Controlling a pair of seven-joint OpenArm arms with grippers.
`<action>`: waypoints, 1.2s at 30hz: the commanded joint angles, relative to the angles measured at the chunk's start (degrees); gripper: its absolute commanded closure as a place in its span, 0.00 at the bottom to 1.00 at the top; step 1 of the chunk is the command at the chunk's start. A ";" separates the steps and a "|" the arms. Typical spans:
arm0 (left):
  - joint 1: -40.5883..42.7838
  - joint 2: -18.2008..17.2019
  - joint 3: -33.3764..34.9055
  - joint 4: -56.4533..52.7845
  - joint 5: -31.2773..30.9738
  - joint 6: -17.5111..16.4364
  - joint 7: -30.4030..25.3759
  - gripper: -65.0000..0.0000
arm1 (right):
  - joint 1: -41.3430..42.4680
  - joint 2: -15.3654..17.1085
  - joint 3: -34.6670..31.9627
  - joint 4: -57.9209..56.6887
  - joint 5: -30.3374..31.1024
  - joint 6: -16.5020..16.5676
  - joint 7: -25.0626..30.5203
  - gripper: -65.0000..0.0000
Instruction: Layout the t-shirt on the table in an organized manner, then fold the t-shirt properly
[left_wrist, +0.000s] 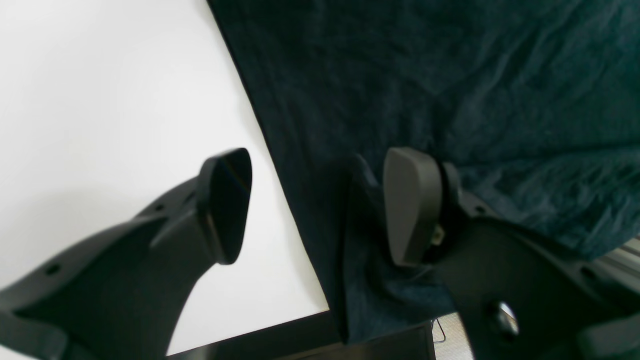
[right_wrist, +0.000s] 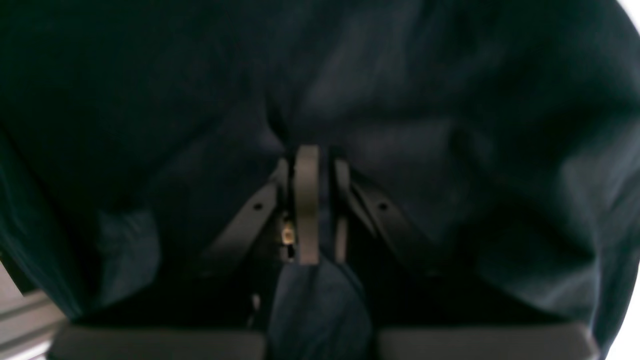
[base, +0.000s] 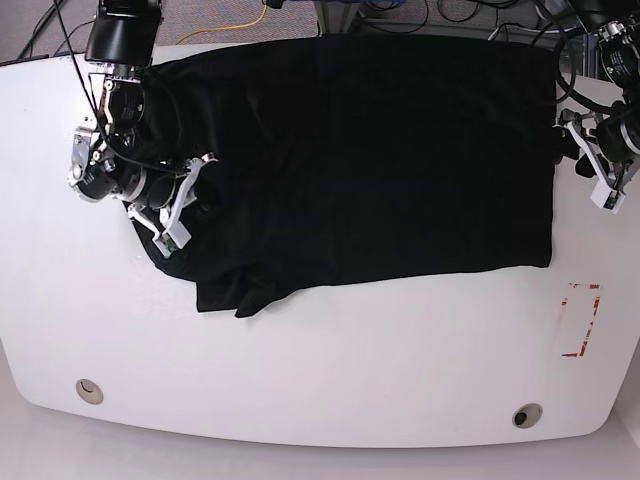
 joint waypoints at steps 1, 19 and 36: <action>-0.39 -1.17 -0.23 0.77 -0.82 -0.13 -0.58 0.40 | 0.61 0.74 0.35 1.17 0.81 0.10 -1.82 0.82; -0.56 -1.08 -0.14 0.77 -0.82 -0.13 -0.58 0.40 | -6.07 0.21 0.08 6.36 0.20 0.10 -0.59 0.33; -0.39 -1.08 -0.23 0.77 -0.82 -0.22 -0.58 0.40 | -5.89 0.21 -0.18 2.05 -1.03 0.10 1.08 0.33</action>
